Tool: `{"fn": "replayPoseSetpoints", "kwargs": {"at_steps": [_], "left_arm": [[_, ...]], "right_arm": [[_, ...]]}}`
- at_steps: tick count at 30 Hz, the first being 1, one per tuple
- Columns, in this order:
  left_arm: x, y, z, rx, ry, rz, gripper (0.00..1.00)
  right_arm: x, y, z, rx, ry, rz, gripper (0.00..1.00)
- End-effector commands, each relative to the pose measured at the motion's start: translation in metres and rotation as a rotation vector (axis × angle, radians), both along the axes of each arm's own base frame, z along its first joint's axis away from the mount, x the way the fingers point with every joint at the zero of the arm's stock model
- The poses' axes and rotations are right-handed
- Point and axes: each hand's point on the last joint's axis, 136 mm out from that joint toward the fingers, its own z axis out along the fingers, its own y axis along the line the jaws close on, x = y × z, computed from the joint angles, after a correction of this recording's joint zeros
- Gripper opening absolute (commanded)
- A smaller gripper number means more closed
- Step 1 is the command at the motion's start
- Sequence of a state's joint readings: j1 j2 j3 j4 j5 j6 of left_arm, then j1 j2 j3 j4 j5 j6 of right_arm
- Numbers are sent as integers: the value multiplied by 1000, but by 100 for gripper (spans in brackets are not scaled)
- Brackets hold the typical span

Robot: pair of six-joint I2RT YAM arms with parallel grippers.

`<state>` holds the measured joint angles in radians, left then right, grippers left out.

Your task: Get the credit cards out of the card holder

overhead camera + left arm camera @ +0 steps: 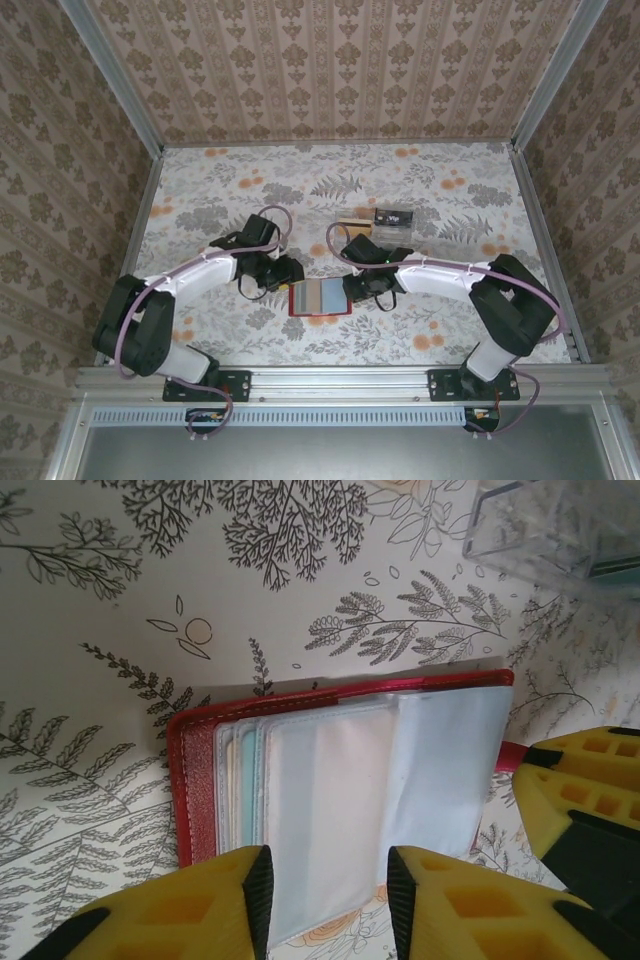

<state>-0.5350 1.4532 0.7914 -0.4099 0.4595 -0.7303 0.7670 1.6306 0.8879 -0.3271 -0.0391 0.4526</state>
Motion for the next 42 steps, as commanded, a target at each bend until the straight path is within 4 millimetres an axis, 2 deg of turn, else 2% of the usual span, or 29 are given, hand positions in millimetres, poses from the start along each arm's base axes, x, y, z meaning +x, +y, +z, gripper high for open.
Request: {"fn": "replayPoseSetpoints", "kwargs": {"at_steps": [1,3,11,27,36,38,42], "left_arm": [[-4,-2,-9,2,17,-16,37],[-7,-4,-13,-2,30,-27,32],[-13,-8,-23,-6,64,-54,31],[-17,9,-38,102,77,-46,31],[-21,-2,-43,65,96,-78,31],[-20,-7,-40,35,91,-87,33],[-18,-15,-32,-16,69,-104,48]], "right_arm": [[-6,4,-12,23,36,-34,21],[-7,7,-15,29,46,-37,21],[-12,12,-26,16,63,-30,21],[-10,15,-28,7,74,-21,21],[-10,15,-28,4,77,-18,21],[-10,15,-28,4,77,-19,21],[-11,15,-29,3,80,-20,21]]}}
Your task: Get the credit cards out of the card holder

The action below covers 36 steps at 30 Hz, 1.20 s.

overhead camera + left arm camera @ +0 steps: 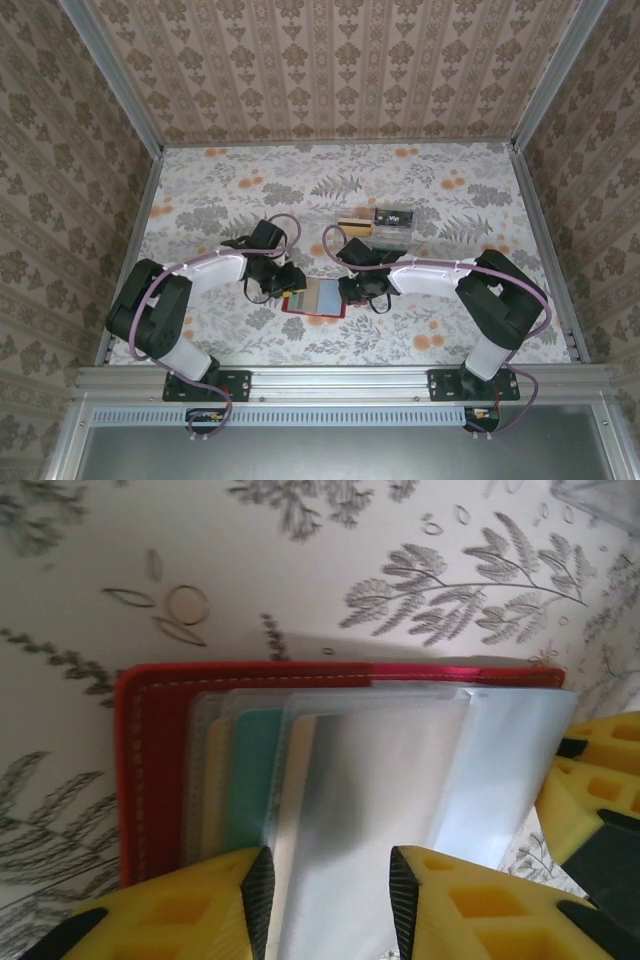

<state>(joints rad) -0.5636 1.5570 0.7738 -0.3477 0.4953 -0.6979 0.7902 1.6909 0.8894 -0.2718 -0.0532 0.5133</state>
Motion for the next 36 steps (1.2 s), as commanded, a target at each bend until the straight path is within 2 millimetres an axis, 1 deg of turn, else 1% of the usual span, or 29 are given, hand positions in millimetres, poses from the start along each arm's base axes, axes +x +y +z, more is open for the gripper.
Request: {"fn": "replayPoseSetpoints", "kwargs": {"at_steps": [1,6,7,10,11,14,18,22,23,26,30,33,36], "left_arm": [[-9,-5,-4,-22,20,-36,50],[-10,-9,-1,-42,16,-47,51],[-9,-10,0,-46,12,-50,55],[-10,-12,3,-57,7,-61,75],[-11,-13,3,-59,8,-64,80],[-12,-15,6,-70,-2,-75,88],[-11,-17,11,-80,-20,-84,93],[-12,-16,11,-75,-20,-81,97],[-12,-16,11,-74,-21,-79,100],[-11,-15,15,-74,-34,-79,100],[-10,-20,25,-110,-49,-95,100],[-10,-22,31,-122,-57,-101,100],[-6,-19,39,-124,-75,-95,100]], "right_arm": [[-9,2,-15,-19,49,7,21],[-9,1,-17,-22,49,6,21],[-10,1,-17,-22,49,4,21],[-10,0,-18,-22,51,0,21],[-10,0,-19,-22,51,-2,21],[-10,0,-19,-21,52,0,21],[-10,0,-19,-22,51,-3,21],[-10,-1,-18,-24,47,-8,21],[-10,-2,-18,-26,45,-10,22],[-9,-3,-16,-25,39,-15,22],[-7,-6,-12,-28,27,-26,23],[-3,-7,-6,-20,13,-39,24],[0,-8,2,-13,-6,-55,25]]}}
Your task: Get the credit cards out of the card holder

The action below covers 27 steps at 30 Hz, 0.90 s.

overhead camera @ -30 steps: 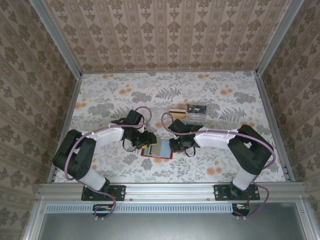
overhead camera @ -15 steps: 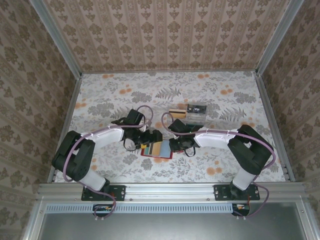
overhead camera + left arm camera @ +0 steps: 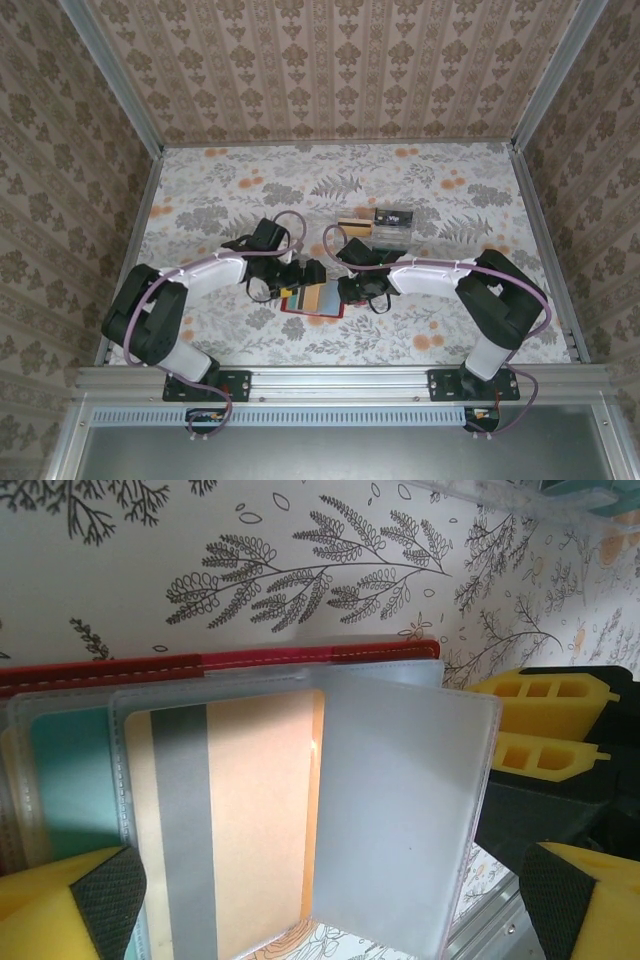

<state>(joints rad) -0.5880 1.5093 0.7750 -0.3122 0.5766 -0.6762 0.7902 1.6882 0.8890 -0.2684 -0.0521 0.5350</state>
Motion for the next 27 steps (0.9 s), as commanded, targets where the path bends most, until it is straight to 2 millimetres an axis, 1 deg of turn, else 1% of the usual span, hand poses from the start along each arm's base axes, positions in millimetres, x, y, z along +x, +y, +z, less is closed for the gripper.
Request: {"fn": "replayPoseSetpoints", "kwargs": {"at_steps": [1,4,6,8,10,12,14,17,18,19,21,24,27], "left_arm": [[1,3,17,-16,-33,-16,100],[4,8,21,-23,-44,-1,100],[5,13,20,-21,-41,6,99],[5,18,15,-19,-30,17,95],[5,24,9,-7,-17,30,85],[5,30,1,15,3,43,71],[5,34,-5,32,22,44,53],[3,40,-16,67,48,52,24],[2,42,-19,75,57,52,20],[1,42,-22,82,64,52,20],[-2,46,-29,108,81,55,13],[-5,54,-38,153,102,65,9],[-7,57,-42,175,113,71,6]], "right_arm": [[1,-9,5,-19,-15,-43,26],[6,-8,18,0,-40,-60,28],[8,-7,26,18,-52,-74,28],[10,-3,35,46,-61,-92,28],[11,3,43,87,-62,-108,28],[12,11,48,144,-49,-129,26],[11,21,51,201,-31,-150,24],[10,34,50,284,1,-189,21],[10,38,49,309,14,-205,20],[10,41,49,332,20,-214,20],[10,46,46,370,36,-235,18],[8,55,37,419,83,-256,16],[6,61,28,454,121,-275,16]]}}
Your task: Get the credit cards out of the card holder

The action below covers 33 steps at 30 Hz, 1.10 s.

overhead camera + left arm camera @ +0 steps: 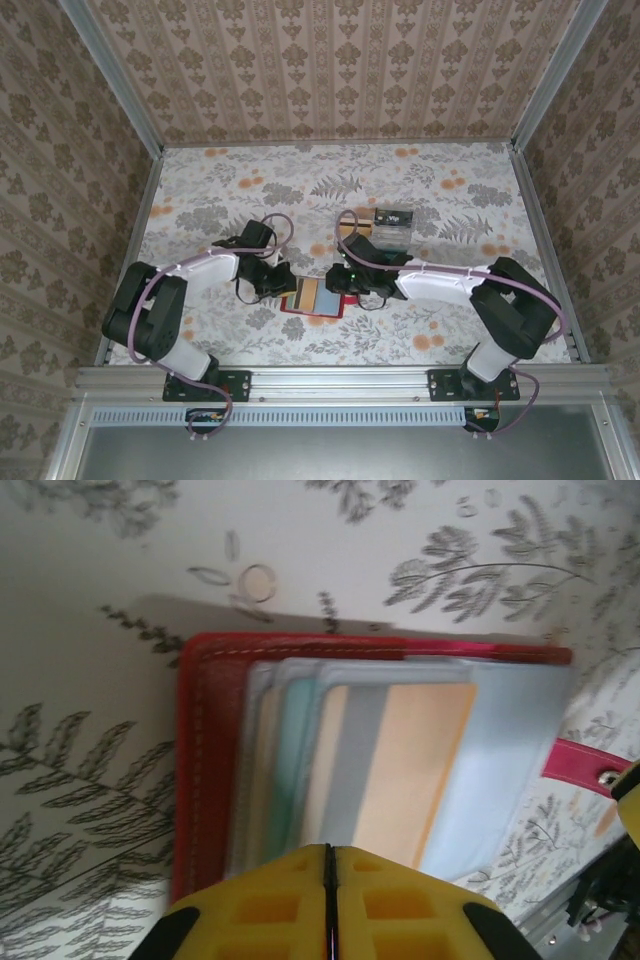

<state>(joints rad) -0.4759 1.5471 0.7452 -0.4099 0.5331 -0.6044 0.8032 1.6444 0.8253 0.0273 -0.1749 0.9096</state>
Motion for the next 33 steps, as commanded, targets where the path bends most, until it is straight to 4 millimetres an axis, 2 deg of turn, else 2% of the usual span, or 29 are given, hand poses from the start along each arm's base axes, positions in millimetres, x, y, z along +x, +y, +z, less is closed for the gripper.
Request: {"fn": "replayPoseSetpoints", "kwargs": {"at_steps": [1,23,29,33], "left_arm": [[-10,13,-12,62,39,4,6],[-22,13,-24,81,81,22,2],[-23,15,-23,92,81,24,1],[-23,19,-23,113,79,36,0]], "right_arm": [[-4,14,-9,93,67,-29,16],[-9,31,-32,143,163,-4,16],[-9,29,-28,143,155,-6,16],[-6,21,-15,112,113,-12,17]]}}
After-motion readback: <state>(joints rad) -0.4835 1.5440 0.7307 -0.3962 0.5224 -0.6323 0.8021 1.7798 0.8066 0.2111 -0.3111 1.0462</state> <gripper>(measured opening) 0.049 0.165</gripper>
